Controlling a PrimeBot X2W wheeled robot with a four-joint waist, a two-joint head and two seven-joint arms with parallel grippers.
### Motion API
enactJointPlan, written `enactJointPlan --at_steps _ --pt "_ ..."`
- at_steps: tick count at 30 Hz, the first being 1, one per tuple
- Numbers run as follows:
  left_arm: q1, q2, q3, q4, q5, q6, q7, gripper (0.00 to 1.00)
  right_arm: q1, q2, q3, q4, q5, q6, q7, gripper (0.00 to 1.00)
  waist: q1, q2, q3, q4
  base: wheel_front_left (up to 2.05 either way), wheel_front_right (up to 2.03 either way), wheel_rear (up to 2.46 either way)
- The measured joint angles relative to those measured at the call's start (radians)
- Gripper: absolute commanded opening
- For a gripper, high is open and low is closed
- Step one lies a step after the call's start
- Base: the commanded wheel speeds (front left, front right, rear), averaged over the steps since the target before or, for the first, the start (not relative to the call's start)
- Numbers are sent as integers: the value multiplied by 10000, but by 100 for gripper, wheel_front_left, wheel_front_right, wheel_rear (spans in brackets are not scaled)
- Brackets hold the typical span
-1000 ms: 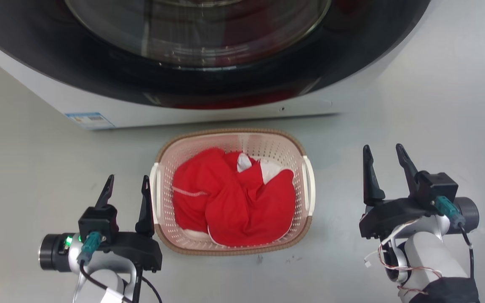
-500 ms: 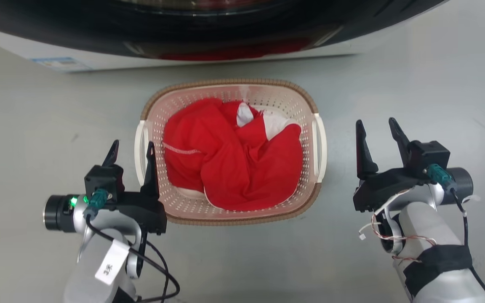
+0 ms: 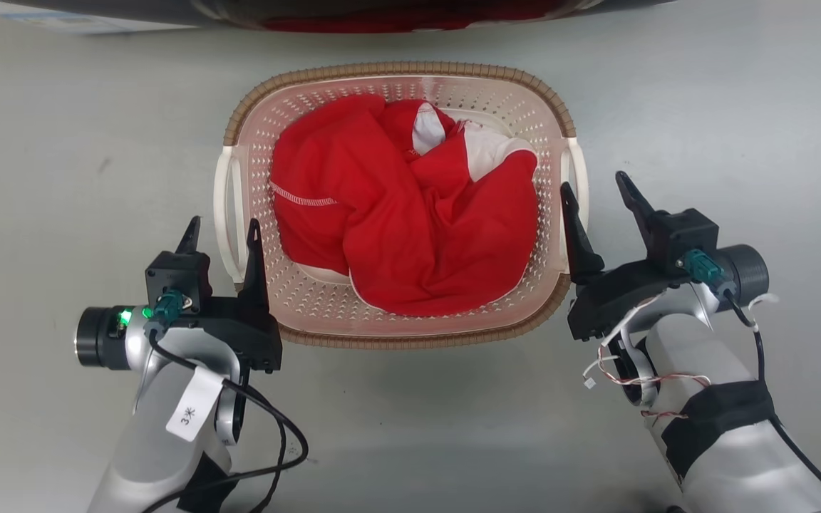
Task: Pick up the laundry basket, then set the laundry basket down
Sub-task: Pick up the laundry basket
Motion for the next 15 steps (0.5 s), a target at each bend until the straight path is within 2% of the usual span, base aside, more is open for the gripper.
enactJointPlan --at_steps 15 --pt "-1233 -65 -182 1106 -98 -17 -111 100 -833 -21 742 740 587 -282 -58 100 0 0 780 110 0 0 0"
